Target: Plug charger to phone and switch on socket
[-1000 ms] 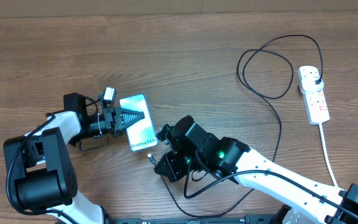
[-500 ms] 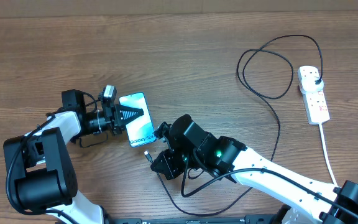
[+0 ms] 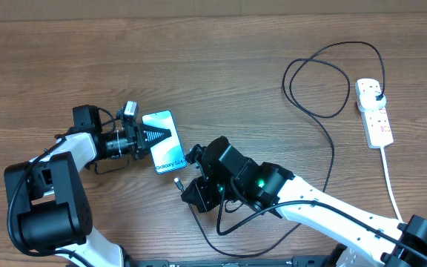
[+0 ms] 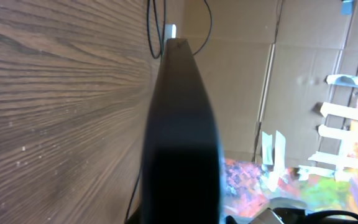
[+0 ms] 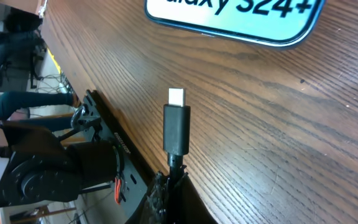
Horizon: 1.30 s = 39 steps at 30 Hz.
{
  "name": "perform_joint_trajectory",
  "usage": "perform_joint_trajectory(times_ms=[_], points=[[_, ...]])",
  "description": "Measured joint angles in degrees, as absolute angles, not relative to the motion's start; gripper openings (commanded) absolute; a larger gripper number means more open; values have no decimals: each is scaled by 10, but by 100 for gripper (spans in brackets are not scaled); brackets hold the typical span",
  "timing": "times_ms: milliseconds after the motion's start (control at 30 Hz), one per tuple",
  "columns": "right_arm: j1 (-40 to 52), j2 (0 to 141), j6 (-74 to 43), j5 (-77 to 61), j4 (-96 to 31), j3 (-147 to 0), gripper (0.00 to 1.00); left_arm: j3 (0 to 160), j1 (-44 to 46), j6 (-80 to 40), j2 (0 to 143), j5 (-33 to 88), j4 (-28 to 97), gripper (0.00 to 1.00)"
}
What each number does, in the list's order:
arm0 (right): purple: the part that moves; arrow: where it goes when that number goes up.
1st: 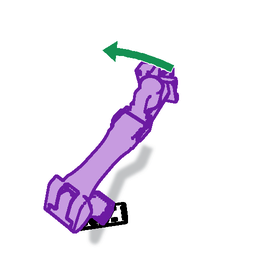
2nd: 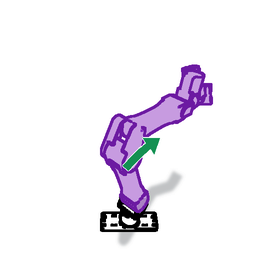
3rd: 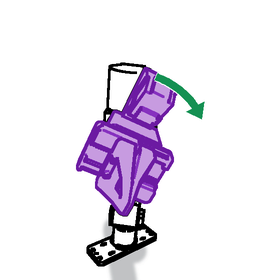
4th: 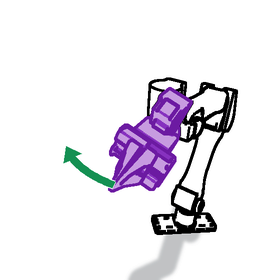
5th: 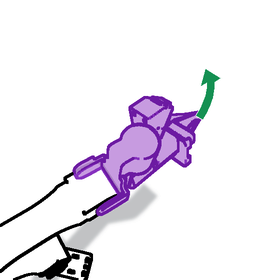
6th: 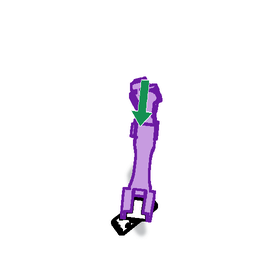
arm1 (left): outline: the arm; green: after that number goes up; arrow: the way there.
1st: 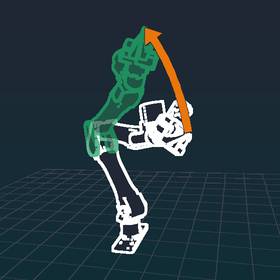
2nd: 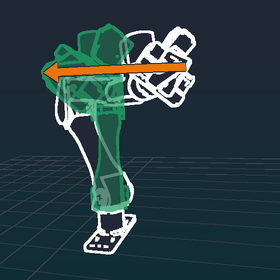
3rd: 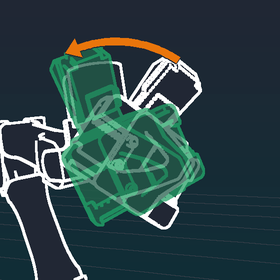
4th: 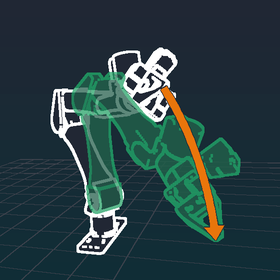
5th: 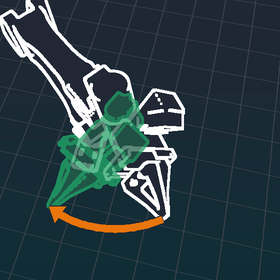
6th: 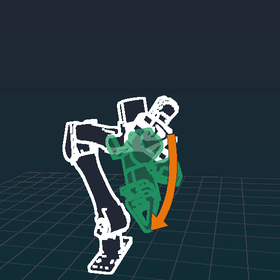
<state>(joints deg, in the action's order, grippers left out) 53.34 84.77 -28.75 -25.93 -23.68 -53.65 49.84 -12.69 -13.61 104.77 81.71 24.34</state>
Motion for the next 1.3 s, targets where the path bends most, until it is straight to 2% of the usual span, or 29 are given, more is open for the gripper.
perform_joint_trajectory(times_ms=[1100, 1300], points=[[534, 848, -315, -222, -241, -535, 4, 498, -109, -168, 1048, 792, 149, 4], [572, 848, -335, -195, -236, -535, 4, 498, -96, -177, 1048, 813, 150, 5]])
